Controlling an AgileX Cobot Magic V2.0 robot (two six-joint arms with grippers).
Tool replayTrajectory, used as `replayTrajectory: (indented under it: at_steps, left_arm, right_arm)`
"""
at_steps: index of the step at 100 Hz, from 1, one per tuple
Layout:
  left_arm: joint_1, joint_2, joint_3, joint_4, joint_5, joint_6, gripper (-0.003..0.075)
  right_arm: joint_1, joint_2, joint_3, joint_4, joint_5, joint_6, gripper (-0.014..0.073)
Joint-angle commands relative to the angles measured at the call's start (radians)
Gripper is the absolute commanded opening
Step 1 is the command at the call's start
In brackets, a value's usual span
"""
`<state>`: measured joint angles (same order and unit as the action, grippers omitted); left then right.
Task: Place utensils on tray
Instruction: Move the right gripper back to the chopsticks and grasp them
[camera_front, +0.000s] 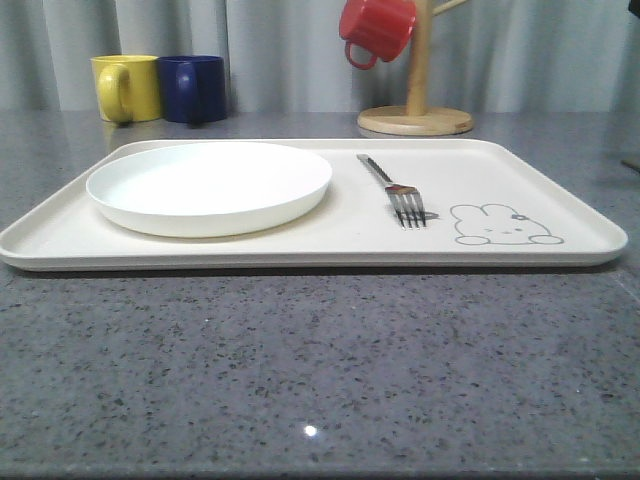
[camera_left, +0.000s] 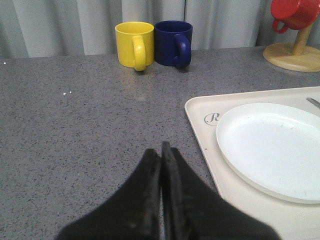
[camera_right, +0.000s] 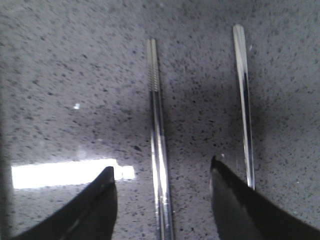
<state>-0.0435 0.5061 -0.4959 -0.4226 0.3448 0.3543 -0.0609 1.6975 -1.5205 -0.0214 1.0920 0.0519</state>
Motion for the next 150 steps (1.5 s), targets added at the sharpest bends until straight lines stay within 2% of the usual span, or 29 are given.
replayTrajectory:
  at_steps: [1, 62, 71, 86, 93, 124, 150]
  left_arm:
    - [0.0, 0.003, -0.028, -0.011, -0.079, 0.0, -0.0019]
    - [0.0, 0.003, -0.028, -0.011, -0.079, 0.0, -0.0019]
    - [0.0, 0.003, -0.028, -0.011, -0.079, 0.0, -0.0019]
    - [0.0, 0.003, -0.028, -0.011, -0.079, 0.0, -0.0019]
    - [0.0, 0.003, -0.028, -0.011, -0.079, 0.0, -0.0019]
    - [0.0, 0.003, -0.028, -0.011, -0.079, 0.0, -0.0019]
    - [0.0, 0.003, -0.028, -0.011, -0.079, 0.0, -0.0019]
  right_arm:
    - [-0.032, -0.016, -0.026, 0.039, -0.014, -0.06, 0.0426]
    - [-0.043, 0.141, -0.026, 0.059, -0.003, -0.09, 0.0412]
    - [-0.043, 0.142, -0.026, 0.059, 0.001, -0.09, 0.0311]
    - [-0.043, 0.142, -0.026, 0.059, 0.003, -0.09, 0.0009]
    - [-0.043, 0.14, -0.027, 0.062, 0.003, -0.09, -0.0059]
    - [-0.026, 0.032, -0.03, 0.123, 0.002, -0.052, -0.0055]
    - [0.14, -0.077, -0.03, 0.124, -0.046, 0.07, -0.0055]
